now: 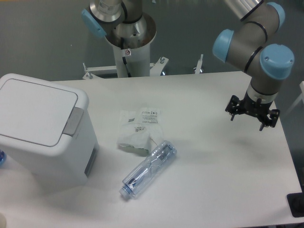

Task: Open the trash can

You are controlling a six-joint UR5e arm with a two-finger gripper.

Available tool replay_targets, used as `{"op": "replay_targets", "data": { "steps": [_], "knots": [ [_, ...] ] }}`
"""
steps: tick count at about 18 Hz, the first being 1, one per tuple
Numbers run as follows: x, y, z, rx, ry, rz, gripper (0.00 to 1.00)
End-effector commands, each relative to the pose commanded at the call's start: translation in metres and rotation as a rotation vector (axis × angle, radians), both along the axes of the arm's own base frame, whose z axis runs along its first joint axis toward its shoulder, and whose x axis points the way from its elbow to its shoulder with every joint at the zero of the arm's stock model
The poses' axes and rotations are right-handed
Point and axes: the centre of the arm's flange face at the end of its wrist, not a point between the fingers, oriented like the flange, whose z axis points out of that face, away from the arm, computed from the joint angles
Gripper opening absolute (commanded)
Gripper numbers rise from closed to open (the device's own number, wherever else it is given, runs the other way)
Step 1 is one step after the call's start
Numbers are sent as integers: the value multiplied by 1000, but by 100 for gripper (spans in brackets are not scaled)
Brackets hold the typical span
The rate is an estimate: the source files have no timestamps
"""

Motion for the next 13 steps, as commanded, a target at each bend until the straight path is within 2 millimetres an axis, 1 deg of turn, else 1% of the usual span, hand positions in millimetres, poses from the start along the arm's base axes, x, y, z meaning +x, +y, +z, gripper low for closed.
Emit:
{"op": "replay_targets", "data": {
  "steps": [4,9,10,11,12,13],
  "knots": [
    [0,-1,-1,0,-5,1,100],
    [-3,-4,7,10,8,15,100],
    [0,-3,11,9,11,13,100],
    [5,-2,20,14,22,21,100],
    [8,-1,26,19,30,45,100],
    [10,1,28,32,28,88,100]
  ]
}}
